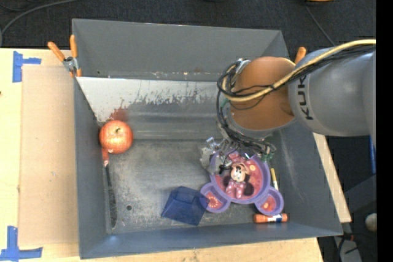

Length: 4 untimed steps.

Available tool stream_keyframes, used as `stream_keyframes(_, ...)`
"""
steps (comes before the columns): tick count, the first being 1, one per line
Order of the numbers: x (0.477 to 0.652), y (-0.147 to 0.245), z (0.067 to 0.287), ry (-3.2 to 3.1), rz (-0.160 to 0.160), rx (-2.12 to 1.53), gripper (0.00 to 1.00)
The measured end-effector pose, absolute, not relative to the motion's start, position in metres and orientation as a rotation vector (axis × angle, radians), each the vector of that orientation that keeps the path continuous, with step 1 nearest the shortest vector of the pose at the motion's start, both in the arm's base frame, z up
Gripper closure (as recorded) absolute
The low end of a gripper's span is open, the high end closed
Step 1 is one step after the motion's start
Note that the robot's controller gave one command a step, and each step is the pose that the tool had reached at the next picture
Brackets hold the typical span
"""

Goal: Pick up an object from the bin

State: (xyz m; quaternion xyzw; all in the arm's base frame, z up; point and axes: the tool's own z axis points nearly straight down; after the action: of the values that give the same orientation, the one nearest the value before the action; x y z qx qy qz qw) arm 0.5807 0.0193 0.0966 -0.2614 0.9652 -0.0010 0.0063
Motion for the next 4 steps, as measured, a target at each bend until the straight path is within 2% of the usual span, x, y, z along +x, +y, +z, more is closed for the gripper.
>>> stream_keyframes(1,0.566,0.000,0.084,3.013,0.000,-0.816,1.00)
stream_keyframes(2,0.542,0.008,0.085,2.880,-0.006,-1.214,1.00)
stream_keyframes(3,0.563,-0.039,0.082,2.839,-0.002,-1.280,1.00)
stream_keyframes(4,0.569,-0.056,0.084,2.927,0.003,-1.081,1.00)
